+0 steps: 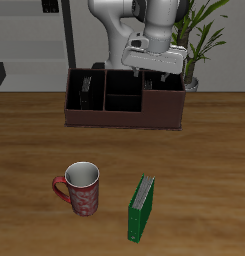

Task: Place the black book into the back desk caddy's left compartment and place the yellow book into the back desk caddy's right compartment and place the green book into the back desk caddy's right compartment

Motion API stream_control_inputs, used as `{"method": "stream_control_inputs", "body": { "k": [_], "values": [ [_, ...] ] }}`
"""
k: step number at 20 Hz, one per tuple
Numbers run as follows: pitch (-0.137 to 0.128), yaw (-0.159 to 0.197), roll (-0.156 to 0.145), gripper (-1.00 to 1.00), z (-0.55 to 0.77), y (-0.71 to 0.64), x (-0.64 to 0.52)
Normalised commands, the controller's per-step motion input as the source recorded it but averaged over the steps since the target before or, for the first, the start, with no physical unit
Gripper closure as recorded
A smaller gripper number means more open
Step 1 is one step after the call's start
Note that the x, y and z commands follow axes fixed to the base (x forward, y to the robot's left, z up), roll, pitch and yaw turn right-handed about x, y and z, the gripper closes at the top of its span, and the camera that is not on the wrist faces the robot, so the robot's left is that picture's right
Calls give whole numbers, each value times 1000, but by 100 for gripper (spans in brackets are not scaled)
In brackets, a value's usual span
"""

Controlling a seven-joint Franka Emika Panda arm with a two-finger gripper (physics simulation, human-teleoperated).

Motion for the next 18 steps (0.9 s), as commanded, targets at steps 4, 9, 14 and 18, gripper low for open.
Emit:
{"method": "stream_control_inputs", "body": {
  "k": [4, 9, 14, 18],
  "values": [
    [-44, 96, -58, -100, 258, -162, 397],
    [-20, 91, -64, -100, 204, -324, 713],
    [-65, 130, 37, -100, 209, -119, 525],
    [-33, 110, -17, -100, 242, -143, 667]
  ]
}}
